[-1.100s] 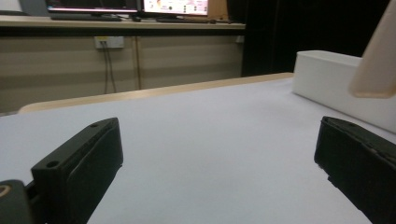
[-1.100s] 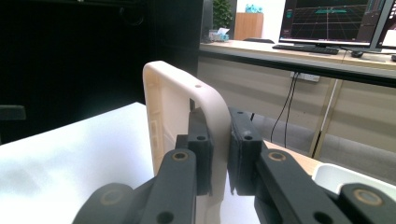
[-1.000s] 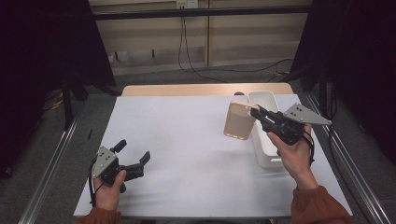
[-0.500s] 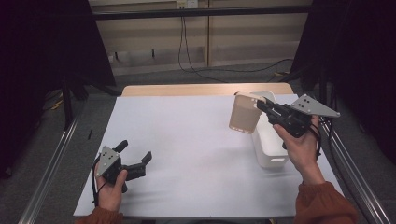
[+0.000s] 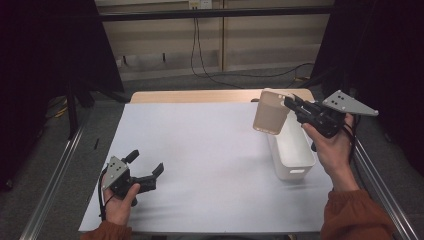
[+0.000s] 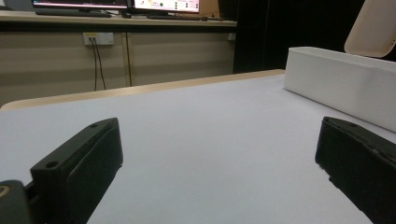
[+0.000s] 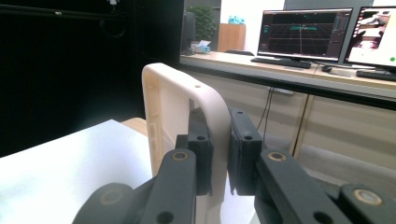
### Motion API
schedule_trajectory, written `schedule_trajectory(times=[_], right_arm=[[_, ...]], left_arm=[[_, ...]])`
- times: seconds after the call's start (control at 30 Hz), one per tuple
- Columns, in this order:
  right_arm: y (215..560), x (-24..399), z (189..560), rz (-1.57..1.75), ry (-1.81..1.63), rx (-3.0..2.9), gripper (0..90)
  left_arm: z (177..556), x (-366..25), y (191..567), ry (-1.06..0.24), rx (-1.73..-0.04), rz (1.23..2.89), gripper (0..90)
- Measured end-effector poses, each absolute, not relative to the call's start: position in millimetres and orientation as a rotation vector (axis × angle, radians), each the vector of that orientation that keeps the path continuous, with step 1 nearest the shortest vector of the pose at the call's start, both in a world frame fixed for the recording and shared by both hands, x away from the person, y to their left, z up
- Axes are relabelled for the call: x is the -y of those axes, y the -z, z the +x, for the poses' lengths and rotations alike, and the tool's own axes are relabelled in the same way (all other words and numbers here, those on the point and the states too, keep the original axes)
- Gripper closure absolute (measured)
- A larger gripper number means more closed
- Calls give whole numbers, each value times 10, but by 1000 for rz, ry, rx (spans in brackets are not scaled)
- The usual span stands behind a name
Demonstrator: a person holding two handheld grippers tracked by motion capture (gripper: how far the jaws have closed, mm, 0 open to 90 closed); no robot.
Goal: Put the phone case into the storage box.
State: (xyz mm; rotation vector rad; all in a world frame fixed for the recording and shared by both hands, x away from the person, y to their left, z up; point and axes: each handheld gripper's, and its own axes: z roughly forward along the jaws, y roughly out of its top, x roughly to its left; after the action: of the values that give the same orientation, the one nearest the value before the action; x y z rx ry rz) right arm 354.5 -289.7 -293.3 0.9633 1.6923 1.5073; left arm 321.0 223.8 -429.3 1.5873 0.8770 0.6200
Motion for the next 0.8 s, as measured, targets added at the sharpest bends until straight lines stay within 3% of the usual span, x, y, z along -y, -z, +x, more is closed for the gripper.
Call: schedule_trajectory(times=[0.8], right_arm=[[2839, 3345, 3760, 979, -1448, -1670, 813]], left_arm=[[3224, -2250, 4286, -622, -874, 1578, 10]])
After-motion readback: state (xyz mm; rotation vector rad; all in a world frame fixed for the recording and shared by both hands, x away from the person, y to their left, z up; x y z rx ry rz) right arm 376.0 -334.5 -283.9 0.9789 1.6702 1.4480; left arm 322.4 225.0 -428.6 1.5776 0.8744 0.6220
